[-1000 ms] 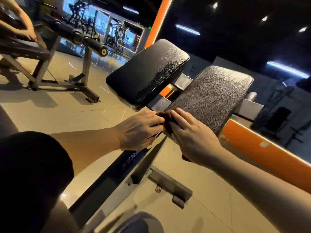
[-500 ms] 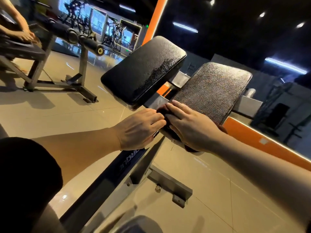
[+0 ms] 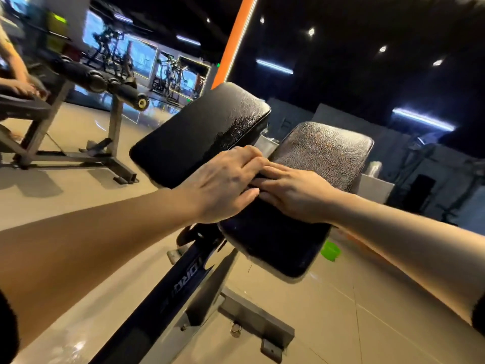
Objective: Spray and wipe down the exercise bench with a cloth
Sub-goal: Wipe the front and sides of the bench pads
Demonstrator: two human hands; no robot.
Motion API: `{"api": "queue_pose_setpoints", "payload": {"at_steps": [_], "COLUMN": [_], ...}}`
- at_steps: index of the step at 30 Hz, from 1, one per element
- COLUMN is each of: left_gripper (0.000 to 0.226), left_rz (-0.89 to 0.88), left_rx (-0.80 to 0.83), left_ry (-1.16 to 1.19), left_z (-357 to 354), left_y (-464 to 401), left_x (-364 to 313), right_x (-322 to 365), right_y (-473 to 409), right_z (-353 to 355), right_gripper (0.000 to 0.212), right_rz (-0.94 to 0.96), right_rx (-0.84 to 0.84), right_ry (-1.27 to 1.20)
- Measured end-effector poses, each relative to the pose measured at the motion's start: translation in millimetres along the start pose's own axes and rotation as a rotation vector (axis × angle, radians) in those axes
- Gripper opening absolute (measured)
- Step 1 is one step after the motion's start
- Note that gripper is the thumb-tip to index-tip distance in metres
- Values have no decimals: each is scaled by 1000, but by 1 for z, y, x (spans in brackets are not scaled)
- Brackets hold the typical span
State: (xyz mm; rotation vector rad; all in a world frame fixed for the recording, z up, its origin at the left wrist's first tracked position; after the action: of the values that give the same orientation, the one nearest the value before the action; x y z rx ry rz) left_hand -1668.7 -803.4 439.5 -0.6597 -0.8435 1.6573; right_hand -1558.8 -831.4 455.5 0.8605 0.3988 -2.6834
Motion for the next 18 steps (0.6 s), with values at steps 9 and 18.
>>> {"api": "queue_pose_setpoints", "payload": {"at_steps": [9, 18], "left_gripper": [38, 39], "left_rz": [174, 192], "left_rx": [58, 77], "left_ry": [136, 242], "left_z": [-42, -47], "left_y": [-24, -16], "left_x": [0, 4], "right_x": [-99, -139], "right_y": [-26, -27], "right_z": [8, 19], "right_gripper": [35, 37], "right_rz": [-293, -485], "right_rx": [-117, -94], "right_ry": [19, 43]}}
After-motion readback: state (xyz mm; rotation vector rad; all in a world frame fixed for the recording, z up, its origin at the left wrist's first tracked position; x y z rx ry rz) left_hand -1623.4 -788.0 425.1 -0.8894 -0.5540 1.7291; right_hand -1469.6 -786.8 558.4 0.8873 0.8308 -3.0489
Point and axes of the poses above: each hand's wrist, its own y-axis away from the middle knuckle, its own z-axis out of the back of the hand, x = y × z, the point moved 7 cm from there along -y, towards the middle knuckle, and after that the axes turned 1 degree about -x, right-handed, at the moved point
